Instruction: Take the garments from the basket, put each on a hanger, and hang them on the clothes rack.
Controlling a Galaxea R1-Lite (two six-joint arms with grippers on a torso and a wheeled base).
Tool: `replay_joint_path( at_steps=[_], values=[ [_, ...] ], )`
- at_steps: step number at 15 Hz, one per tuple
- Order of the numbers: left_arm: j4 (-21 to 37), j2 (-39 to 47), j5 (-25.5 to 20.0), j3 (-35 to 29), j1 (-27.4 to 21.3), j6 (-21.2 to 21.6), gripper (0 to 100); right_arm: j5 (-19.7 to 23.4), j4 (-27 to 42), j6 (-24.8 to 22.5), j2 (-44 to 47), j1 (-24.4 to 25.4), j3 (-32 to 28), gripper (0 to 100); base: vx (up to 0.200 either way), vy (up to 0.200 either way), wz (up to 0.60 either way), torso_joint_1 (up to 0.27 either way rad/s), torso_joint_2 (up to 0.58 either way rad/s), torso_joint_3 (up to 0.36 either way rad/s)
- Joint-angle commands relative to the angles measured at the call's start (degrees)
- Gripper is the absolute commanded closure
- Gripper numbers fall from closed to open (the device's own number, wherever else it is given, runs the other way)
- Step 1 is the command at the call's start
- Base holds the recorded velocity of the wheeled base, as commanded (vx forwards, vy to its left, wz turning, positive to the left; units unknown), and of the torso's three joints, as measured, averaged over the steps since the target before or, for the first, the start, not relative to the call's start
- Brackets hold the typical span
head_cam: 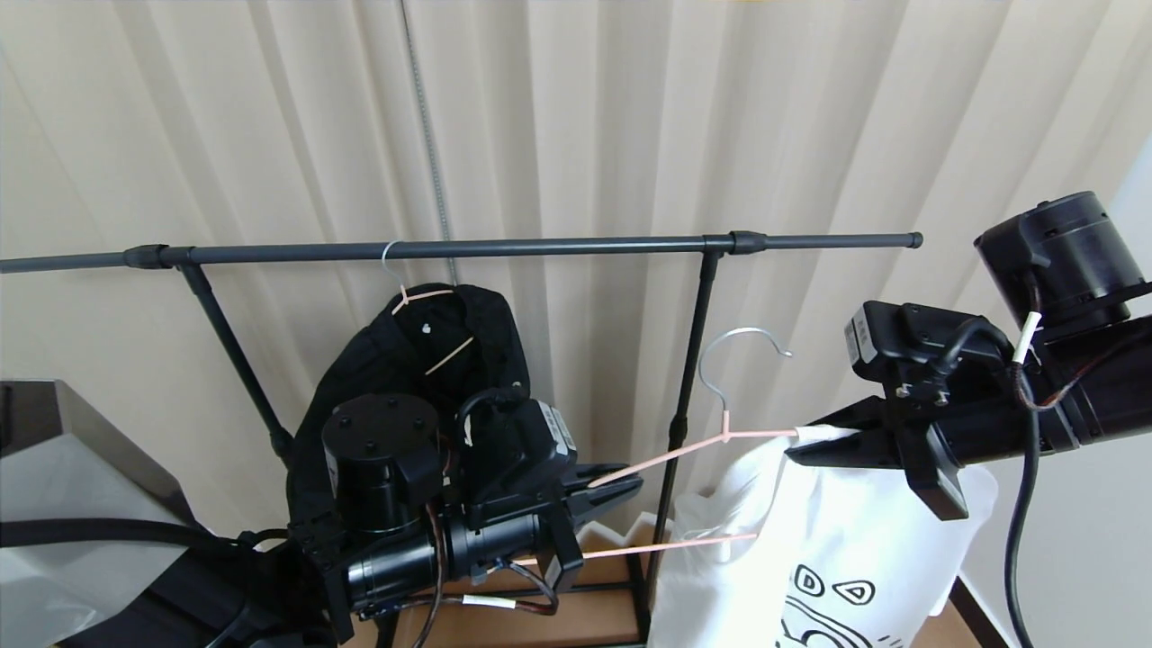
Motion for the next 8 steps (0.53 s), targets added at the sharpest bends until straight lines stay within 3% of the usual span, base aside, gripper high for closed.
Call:
replay_joint_path(
  at_steps=[1,8],
  values=[
    [0.07,0.05,-0.05,0.02,0.06,0.01,100,0.01,-0.1,0.05,-0.76,0.03,0.28,100,0.0,0.0,0.0,0.0,0.0,0.0],
    [-0.02,-0.04,-0.4,-0.15,0.15,0.27,100,0.01,-0.01,0.05,-3.13,0.03,2.48,100,0.0,0.0,0.0,0.0,0.0,0.0]
  ],
)
